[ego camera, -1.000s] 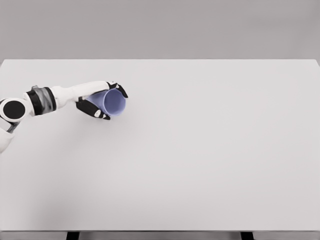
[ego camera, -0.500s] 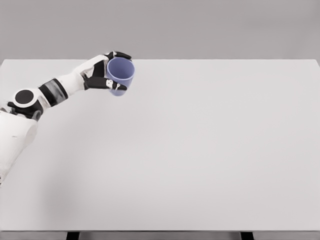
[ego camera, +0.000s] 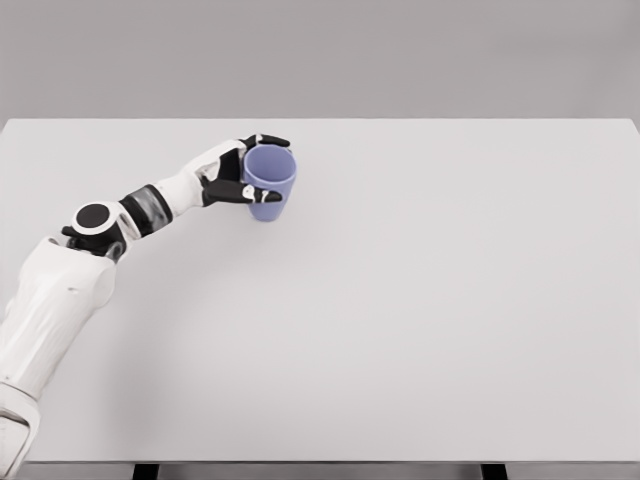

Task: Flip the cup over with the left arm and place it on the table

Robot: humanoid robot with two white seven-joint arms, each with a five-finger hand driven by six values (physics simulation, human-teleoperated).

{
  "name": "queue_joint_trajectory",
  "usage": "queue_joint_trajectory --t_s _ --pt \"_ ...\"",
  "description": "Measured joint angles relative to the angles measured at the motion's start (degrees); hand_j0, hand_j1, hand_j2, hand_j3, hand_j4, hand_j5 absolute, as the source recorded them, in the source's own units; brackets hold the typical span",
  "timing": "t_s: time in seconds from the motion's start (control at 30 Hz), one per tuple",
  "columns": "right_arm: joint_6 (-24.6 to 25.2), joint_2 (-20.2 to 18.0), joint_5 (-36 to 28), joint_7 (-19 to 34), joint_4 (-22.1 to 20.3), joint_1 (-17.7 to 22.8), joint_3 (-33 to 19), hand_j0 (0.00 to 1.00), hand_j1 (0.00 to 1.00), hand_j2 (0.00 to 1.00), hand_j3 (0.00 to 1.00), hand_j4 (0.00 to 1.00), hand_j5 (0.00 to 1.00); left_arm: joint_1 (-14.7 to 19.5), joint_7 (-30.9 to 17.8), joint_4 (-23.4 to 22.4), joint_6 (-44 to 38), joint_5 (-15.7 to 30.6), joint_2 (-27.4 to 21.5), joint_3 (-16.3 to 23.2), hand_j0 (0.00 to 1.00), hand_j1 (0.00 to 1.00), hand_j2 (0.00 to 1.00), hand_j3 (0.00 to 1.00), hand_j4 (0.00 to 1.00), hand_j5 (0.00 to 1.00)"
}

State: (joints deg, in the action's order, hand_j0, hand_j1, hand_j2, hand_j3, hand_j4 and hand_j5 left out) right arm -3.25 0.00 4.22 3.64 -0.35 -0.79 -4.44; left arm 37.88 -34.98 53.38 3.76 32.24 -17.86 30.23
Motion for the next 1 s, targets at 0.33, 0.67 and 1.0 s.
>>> queue_joint_trajectory --t_s 0.33,0.67,1.0 --pt "0.0 0.0 0.0 0.0 0.0 0.0 0.0 1.0 1.0 1.0 1.0 1.0 1.0 -0.5 0.0 0.2 0.1 -0.1 0.6 0.2 1.0 1.0 1.0 1.0 1.0 1.0" --pt "0.0 0.0 0.0 0.0 0.0 0.0 0.0 1.0 1.0 1.0 1.0 1.0 1.0 -0.4 0.0 0.8 0.0 0.0 0.7 -0.1 1.0 1.0 1.0 1.0 1.0 1.0" --pt "0.0 0.0 0.0 0.0 0.0 0.0 0.0 1.0 1.0 1.0 1.0 1.0 1.0 0.0 0.0 1.0 -0.1 0.2 0.3 -0.3 1.0 1.0 1.0 1.0 1.0 1.0"
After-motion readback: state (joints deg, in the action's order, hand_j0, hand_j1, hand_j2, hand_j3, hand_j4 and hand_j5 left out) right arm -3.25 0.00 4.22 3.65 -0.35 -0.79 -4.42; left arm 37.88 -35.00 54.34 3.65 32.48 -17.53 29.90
